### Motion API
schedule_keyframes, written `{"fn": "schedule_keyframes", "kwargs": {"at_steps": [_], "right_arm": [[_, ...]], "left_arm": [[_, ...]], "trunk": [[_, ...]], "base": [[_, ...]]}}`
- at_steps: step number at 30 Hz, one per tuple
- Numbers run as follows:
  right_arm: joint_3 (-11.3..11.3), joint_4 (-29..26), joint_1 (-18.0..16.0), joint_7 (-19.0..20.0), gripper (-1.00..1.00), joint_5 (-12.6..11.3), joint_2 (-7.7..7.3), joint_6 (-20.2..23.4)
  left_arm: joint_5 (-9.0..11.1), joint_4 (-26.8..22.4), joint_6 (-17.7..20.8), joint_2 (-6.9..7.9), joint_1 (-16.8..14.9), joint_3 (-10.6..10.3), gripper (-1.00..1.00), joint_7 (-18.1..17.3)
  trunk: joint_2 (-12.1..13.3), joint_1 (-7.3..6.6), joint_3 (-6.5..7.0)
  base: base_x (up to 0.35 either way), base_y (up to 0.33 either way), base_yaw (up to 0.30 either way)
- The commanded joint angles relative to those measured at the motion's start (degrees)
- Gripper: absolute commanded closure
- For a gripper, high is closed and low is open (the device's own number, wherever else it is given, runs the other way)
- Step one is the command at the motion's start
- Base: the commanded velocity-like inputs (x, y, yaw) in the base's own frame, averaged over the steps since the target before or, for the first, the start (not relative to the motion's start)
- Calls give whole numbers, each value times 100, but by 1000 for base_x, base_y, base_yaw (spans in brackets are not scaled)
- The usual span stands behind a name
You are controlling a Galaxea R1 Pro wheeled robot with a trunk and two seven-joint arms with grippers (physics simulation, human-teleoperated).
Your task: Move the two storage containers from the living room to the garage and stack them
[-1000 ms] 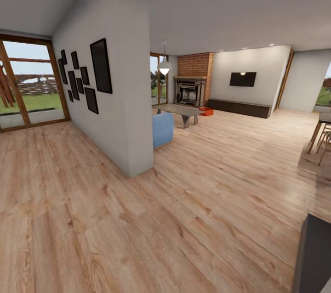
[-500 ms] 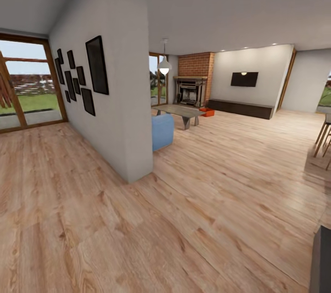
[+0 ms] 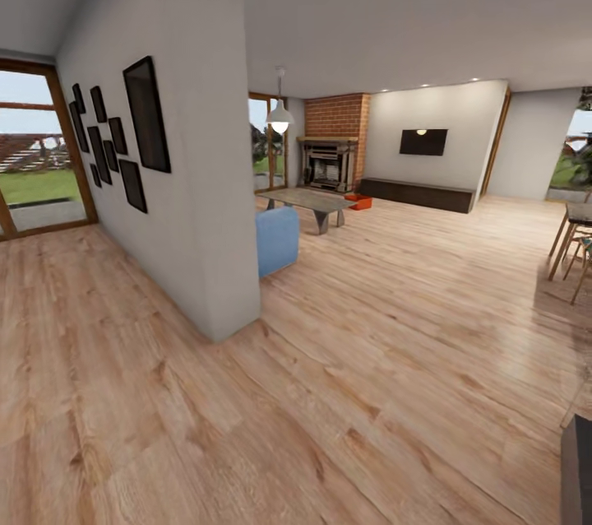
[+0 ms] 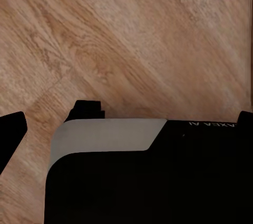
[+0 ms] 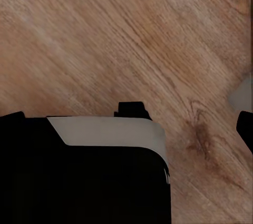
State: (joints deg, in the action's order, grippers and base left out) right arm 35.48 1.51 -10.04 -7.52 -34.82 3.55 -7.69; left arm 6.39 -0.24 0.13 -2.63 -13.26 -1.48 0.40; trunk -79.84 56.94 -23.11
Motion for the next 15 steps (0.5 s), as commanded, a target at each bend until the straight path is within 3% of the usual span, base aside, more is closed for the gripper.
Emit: {"fn": "schedule_keyframes", "kwargs": {"at_steps": [1, 15], "right_arm": [[46, 16, -7, -5, -100, -43, 5, -24], [55, 16, -7, -3, -100, -40, 5, -22]], "left_arm": [[58, -2, 2, 0, -1, -19, -100, 4], [55, -2, 2, 0, -1, -19, -100, 4]], "trunk": [[-3, 3, -6], [-3, 3, -6]], "base": [[320, 0, -247], [321, 0, -249]]}}
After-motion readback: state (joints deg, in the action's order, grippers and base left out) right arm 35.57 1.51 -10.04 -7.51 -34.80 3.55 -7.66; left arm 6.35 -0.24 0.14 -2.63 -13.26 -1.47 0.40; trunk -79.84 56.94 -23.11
